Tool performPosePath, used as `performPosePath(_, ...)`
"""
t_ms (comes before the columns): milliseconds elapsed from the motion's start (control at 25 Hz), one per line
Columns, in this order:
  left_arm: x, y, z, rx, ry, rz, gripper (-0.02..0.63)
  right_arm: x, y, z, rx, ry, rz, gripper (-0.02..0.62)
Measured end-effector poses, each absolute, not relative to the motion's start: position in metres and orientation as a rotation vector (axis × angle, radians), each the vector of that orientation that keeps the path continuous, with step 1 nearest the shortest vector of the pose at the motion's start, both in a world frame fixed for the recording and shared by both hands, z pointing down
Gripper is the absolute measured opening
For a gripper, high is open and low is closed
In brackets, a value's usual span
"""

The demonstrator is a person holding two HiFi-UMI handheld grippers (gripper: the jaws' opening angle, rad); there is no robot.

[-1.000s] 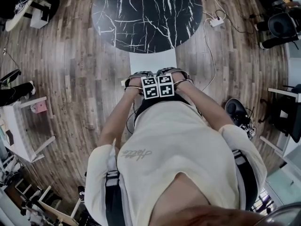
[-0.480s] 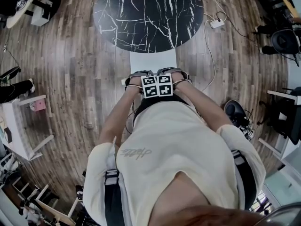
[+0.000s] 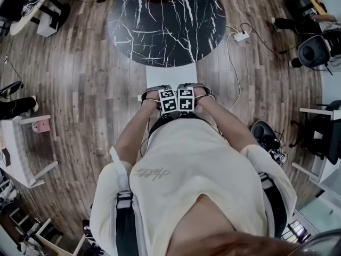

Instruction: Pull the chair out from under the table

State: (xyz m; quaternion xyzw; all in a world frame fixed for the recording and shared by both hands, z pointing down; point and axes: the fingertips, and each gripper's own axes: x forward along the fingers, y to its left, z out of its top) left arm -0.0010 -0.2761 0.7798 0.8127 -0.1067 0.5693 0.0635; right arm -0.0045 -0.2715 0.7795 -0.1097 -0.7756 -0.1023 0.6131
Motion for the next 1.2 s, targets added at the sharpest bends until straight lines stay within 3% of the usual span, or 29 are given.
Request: performPosePath(1200, 0.023, -0.181, 0.776, 2.434, -0.232, 1.693, 0.090, 0.023, -0.177, 0.776, -0.226, -1.787, -0.164, 0.084)
